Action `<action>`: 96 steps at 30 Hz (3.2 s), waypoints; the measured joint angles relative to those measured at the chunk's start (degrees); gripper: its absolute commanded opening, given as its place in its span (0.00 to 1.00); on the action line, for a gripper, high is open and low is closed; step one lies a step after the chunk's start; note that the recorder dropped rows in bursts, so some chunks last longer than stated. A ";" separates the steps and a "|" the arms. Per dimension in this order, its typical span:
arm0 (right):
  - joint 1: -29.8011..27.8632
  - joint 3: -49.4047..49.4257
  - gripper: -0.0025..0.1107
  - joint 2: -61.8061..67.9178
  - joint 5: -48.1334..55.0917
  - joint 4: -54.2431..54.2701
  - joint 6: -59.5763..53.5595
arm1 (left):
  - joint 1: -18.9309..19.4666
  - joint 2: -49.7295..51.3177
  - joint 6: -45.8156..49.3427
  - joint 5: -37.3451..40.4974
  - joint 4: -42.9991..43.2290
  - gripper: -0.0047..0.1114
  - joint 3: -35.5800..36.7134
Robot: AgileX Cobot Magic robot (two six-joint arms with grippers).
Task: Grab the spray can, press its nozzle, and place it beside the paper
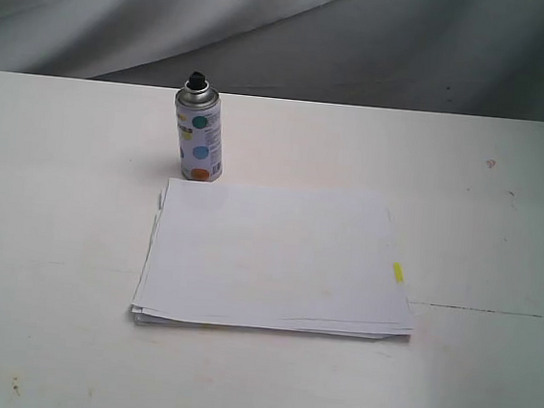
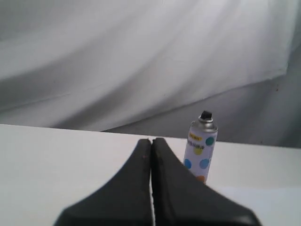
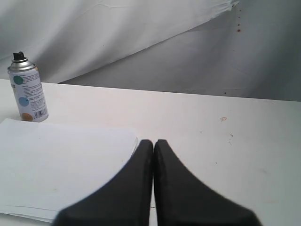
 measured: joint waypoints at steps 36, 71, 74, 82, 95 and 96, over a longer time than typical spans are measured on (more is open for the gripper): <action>0.00 0.00 0.02 0.00 0.00 0.00 0.00 | -18.62 89.17 19.41 -22.85 -25.38 0.04 -35.84; 0.00 0.00 0.02 0.00 0.00 0.00 0.00 | -18.62 107.94 16.89 -44.87 -19.22 0.85 -35.94; 0.00 0.00 0.02 0.00 0.00 0.00 0.00 | -18.62 107.94 13.38 -44.66 -18.60 0.85 -35.94; 0.00 0.00 0.02 0.00 0.00 0.00 0.00 | -18.65 107.94 6.16 -45.61 -9.08 0.85 -35.94; 0.00 0.00 0.02 0.00 0.00 0.00 0.00 | -18.65 108.17 4.94 -41.74 -8.58 0.85 -41.99; 0.00 0.00 0.02 0.00 0.00 0.00 0.00 | -18.65 108.60 4.94 -41.74 -8.58 0.85 -42.72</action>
